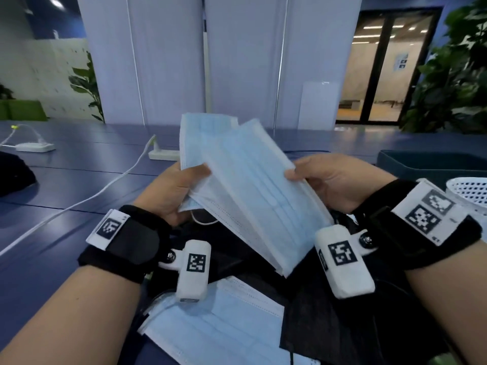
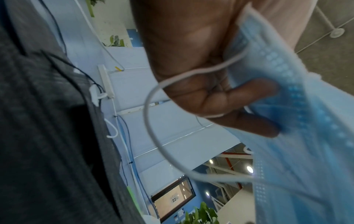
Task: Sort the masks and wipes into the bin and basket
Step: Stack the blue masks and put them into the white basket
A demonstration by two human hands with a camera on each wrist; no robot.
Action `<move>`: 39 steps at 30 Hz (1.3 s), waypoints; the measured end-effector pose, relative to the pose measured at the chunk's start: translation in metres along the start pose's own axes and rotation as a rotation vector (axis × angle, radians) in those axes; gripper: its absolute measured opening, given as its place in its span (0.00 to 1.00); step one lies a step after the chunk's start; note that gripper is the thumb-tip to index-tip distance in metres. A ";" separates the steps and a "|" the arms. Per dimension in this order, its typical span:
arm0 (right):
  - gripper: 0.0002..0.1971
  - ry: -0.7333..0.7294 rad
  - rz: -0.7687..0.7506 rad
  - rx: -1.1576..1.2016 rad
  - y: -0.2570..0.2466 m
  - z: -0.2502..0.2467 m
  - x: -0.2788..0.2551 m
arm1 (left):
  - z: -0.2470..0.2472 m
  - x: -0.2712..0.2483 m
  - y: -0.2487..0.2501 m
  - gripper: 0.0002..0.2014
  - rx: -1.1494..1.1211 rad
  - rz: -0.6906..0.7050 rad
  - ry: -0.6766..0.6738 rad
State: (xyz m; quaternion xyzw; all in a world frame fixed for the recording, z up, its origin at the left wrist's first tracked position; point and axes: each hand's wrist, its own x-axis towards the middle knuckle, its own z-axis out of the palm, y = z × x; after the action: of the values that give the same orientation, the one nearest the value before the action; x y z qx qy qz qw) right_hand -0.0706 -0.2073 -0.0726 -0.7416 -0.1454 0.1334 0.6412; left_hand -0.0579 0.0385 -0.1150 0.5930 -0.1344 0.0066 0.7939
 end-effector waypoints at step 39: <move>0.07 0.233 -0.158 -0.025 0.006 -0.022 0.000 | 0.035 0.025 0.010 0.13 -0.138 -0.039 0.159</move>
State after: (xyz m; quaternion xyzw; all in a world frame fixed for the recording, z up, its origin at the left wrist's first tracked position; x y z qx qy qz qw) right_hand -0.0619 -0.2278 -0.0758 -0.7461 -0.1296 -0.0062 0.6530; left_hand -0.0425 0.0050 -0.0915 0.5371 -0.0596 0.0290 0.8409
